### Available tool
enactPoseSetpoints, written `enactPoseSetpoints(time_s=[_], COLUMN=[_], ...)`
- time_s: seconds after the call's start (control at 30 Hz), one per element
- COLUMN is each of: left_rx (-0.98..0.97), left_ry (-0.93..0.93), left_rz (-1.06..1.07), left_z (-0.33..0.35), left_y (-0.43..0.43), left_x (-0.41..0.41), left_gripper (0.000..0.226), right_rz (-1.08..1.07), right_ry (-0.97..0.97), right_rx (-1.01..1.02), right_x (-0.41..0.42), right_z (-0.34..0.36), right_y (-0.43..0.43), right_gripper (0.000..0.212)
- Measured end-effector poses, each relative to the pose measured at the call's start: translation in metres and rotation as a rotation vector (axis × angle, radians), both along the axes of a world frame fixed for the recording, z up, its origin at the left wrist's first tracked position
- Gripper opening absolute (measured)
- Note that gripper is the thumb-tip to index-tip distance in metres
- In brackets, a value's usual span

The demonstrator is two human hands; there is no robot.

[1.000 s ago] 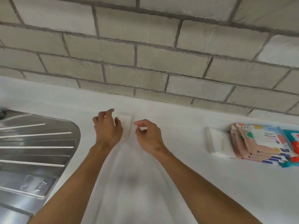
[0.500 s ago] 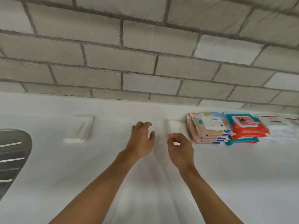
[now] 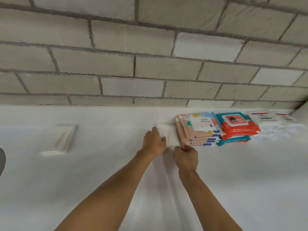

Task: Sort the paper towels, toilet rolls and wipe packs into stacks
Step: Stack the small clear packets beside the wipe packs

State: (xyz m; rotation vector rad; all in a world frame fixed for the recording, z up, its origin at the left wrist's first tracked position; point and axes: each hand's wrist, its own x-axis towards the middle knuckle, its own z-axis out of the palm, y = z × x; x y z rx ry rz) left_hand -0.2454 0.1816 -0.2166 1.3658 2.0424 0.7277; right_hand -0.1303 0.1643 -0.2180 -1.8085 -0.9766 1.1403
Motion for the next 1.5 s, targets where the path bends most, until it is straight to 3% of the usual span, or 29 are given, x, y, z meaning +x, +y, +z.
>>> enactPoseSetpoints(time_s=[0.3, 0.63, 0.77, 0.9, 1.07, 1.23, 1.5], left_rx=[0.035, 0.053, 0.058, 0.069, 0.083, 0.096, 0.087], left_ry=[0.095, 0.074, 0.060, 0.049, 0.085, 0.034, 0.001], left_rz=[0.055, 0.133, 0.166, 0.173, 0.168, 0.182, 0.222], left_z=[-0.010, -0.014, -0.014, -0.013, -0.012, -0.010, -0.007], left_y=[0.012, 0.007, 0.000, -0.002, -0.005, -0.009, -0.022], left_x=[0.005, -0.009, -0.017, -0.020, -0.022, -0.024, -0.048], left_gripper=[0.040, 0.039, 0.035, 0.023, 0.018, 0.017, 0.031], right_rz=[0.043, 0.243, 0.346, 0.427, 0.512, 0.539, 0.589], right_ry=[-0.007, -0.143, -0.292, -0.430, -0.696, -0.625, -0.474], right_rx=[0.028, 0.007, 0.022, 0.085, 0.151, 0.240, 0.189], right_x=[-0.011, -0.020, -0.026, -0.037, -0.046, -0.051, -0.069], right_z=[-0.012, -0.007, -0.009, -0.009, -0.009, -0.004, 0.000], right_y=[0.002, 0.017, 0.023, 0.027, 0.031, 0.038, 0.039], right_gripper=[0.016, 0.021, 0.033, 0.017, 0.032, 0.016, 0.016])
